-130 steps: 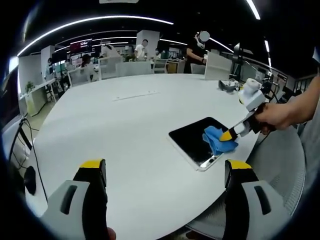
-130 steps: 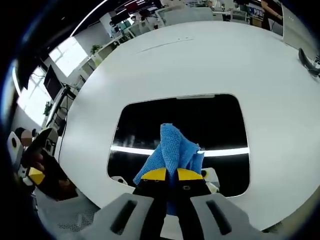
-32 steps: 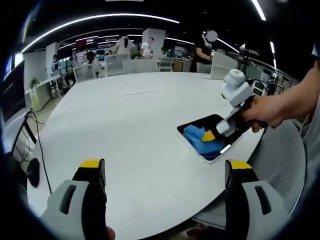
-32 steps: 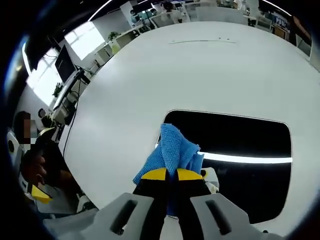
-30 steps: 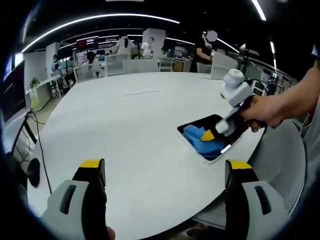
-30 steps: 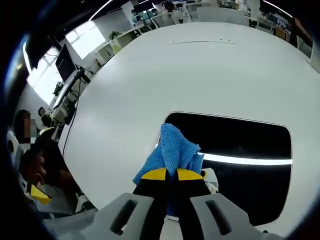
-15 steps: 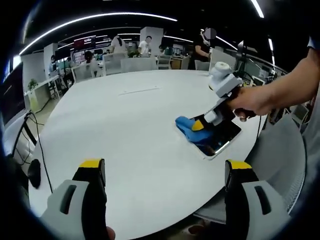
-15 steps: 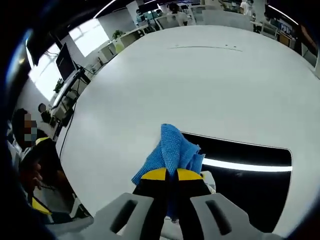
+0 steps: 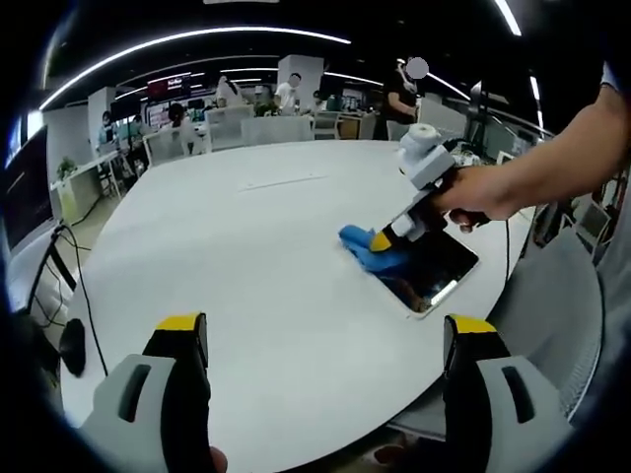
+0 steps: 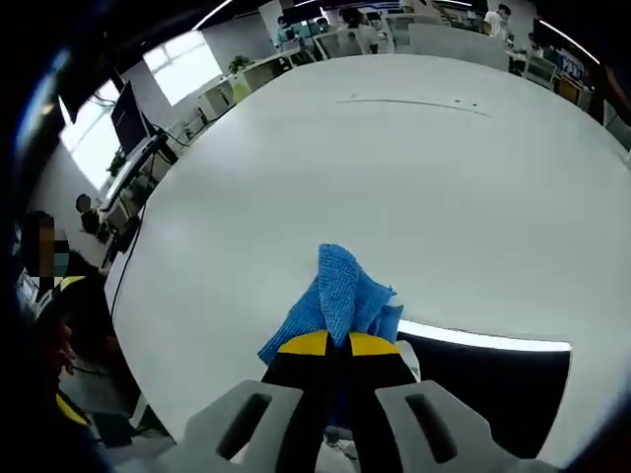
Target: Wipe the mirror surface with the cleaning cloth until all visible marks leave the cleaned area.
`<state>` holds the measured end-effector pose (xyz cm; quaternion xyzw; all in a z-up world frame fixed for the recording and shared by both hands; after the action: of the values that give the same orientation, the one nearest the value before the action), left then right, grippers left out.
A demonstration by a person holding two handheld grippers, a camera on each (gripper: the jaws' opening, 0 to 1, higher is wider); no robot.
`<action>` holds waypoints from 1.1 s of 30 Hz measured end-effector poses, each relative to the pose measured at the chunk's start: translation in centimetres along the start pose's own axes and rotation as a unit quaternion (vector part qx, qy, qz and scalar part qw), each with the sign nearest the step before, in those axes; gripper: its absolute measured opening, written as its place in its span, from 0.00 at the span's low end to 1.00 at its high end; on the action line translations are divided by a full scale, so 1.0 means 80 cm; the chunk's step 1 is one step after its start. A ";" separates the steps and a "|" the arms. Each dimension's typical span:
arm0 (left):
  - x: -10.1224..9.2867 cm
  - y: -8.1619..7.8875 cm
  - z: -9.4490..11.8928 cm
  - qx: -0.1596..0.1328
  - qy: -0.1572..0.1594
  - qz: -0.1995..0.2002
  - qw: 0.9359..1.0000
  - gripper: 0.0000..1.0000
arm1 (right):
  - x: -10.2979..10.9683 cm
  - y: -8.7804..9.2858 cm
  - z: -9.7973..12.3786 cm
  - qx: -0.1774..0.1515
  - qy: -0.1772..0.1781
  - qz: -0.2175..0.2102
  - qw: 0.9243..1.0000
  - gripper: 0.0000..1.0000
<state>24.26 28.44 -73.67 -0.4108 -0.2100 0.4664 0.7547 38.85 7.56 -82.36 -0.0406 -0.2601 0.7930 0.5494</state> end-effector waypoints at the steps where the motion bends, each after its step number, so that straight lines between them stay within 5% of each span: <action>1: 0.000 -0.001 -0.001 0.000 0.001 0.000 1.000 0.99 | -0.001 -0.004 -0.001 0.002 0.000 0.001 1.000 0.00; 10: -0.005 -0.015 -0.009 -0.005 0.011 -0.007 1.000 0.99 | -0.006 -0.020 -0.010 -0.002 0.003 -0.007 1.000 0.00; 33: -0.013 -0.023 -0.015 -0.012 0.011 -0.009 1.000 0.99 | -0.022 -0.004 0.002 -0.004 0.005 0.008 1.000 0.00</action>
<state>25.53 26.58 -72.79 -0.4230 -0.2111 0.4521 0.7564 39.75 6.02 -82.43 -0.0488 -0.2598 0.7962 0.5443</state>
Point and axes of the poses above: the point that each gripper's makers call its tool centre point, and the gripper's own axes: z roughly backward along the fingers, x roughly to its left, y roughly out of its underside, the point moved 5 cm from there along z, roughly backward along the fingers, and after that the axes turned 4 degrees about x, right-handed, at the moved point
